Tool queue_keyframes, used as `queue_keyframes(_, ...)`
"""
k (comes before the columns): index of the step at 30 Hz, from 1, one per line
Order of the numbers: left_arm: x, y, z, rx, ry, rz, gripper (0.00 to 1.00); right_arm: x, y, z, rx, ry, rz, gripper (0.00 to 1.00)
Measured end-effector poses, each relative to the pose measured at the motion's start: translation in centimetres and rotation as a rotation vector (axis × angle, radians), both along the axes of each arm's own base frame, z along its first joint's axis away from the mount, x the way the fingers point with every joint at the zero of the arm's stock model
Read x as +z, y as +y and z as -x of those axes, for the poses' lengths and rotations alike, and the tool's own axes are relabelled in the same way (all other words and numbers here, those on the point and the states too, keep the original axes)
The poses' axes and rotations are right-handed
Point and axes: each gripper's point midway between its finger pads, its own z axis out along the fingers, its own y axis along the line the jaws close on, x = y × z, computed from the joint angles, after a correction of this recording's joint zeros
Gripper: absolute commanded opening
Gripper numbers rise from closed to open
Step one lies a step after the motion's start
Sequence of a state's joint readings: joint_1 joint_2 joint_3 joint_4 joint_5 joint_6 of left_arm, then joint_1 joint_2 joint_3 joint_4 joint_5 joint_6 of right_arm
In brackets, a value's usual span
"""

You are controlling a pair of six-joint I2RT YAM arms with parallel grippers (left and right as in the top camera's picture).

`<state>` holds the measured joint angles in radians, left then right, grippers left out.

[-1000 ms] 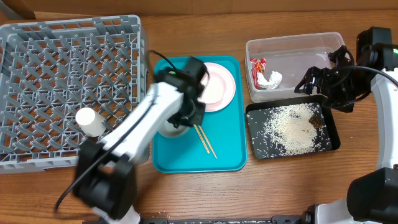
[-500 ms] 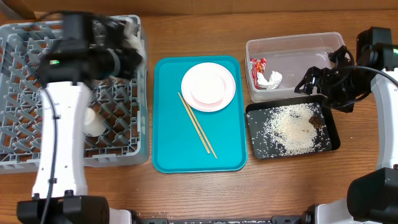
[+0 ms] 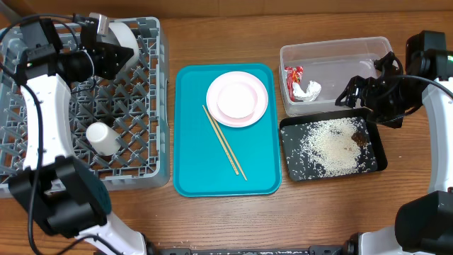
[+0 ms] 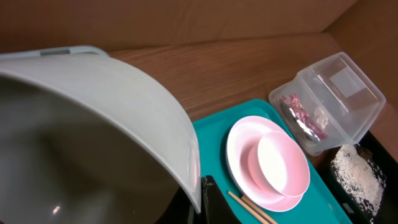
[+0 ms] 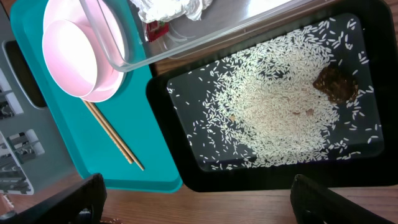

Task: Sort waste into correct bins and load items into the dishwasher
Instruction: 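Carry the white saucer into the dish rack and release it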

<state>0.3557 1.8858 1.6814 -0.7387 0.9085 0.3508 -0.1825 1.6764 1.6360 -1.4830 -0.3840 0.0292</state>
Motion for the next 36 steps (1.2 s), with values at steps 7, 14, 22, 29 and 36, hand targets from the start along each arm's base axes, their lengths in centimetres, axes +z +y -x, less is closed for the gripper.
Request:
queue_keyframes(7, -3.3, 3.4, -0.9, 0.010, 0.016, 0.128, 0.04, 0.0, 0.0, 0.0, 0.000, 0.002, 0.000, 0.96)
queue_keyframes(14, -6.1, 5.6, -1.0, 0.013, 0.033, 0.235, 0.04, 0.0, 0.1, 0.3, 0.000, 0.013, -0.003, 0.96)
queue_keyframes(22, -6.0, 5.6, -1.0, -0.032, -0.011, 0.309, 0.04, 0.0, 0.1, 0.5, 0.000, 0.021, -0.004, 0.96)
queue_keyframes(29, -6.2, 7.7, 0.2, 0.024, 0.034, 0.356, 0.41, 0.0, 0.1, 0.5, 0.000, 0.021, -0.004, 0.96)
queue_keyframes(36, -6.3, 10.4, 2.0, 0.120, 0.121, 0.464, 1.00, 0.0, 0.1, 0.5, -0.001, 0.021, -0.004, 0.96)
